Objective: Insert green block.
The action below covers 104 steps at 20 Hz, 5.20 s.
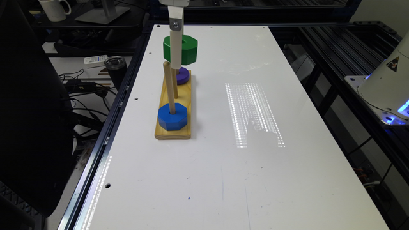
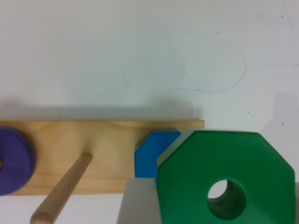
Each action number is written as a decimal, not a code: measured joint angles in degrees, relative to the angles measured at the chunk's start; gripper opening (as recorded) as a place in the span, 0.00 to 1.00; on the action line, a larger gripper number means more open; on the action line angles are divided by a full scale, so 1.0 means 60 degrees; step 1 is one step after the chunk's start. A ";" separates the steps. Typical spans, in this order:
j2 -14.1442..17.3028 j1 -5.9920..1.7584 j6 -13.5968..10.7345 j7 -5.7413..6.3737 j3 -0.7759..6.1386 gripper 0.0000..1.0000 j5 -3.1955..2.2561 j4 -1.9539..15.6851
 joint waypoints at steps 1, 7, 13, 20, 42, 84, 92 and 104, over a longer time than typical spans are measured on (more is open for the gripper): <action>0.0002 0.0000 0.0000 0.0000 0.0000 0.00 0.0000 0.0001; 0.0002 -0.0003 0.0001 0.0000 0.0001 0.00 0.0001 -0.0009; 0.0004 -0.0007 0.0013 -0.0002 0.0000 0.00 0.0001 -0.0031; 0.0004 -0.0048 0.0039 -0.0029 -0.0006 0.00 0.0001 -0.0036; 0.1452 -0.0071 0.0263 -0.0142 0.0065 0.00 -0.0053 0.1695; 0.0745 -0.0271 -0.0045 -0.0041 0.0219 0.00 -0.0119 0.0817; 0.0847 -0.0271 0.0063 -0.0042 0.0219 0.00 -0.0119 0.0820; 0.0884 -0.0278 0.0080 -0.0045 0.0212 0.00 -0.0121 0.0819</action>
